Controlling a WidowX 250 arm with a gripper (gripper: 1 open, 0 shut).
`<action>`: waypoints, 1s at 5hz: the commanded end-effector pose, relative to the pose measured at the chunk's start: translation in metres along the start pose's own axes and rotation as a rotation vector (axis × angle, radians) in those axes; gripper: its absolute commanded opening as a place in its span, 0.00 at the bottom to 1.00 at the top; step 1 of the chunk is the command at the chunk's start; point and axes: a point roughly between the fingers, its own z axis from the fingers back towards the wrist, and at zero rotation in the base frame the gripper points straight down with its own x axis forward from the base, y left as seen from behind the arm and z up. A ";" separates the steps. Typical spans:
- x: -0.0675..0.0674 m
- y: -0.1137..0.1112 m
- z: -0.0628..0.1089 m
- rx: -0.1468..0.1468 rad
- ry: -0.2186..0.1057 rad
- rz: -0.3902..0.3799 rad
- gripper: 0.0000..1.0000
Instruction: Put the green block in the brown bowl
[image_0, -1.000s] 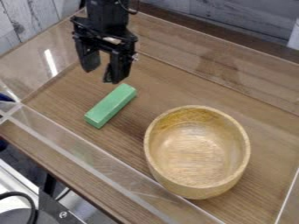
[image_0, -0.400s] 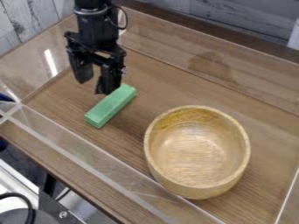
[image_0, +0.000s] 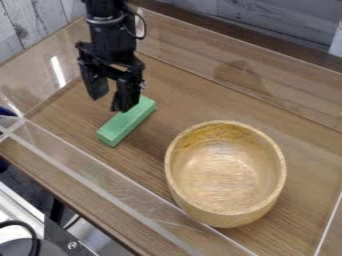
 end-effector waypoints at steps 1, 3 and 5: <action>0.005 0.005 0.006 0.006 -0.049 0.010 1.00; 0.007 0.005 0.005 -0.012 -0.076 0.011 1.00; 0.009 0.006 0.006 -0.029 -0.100 0.011 1.00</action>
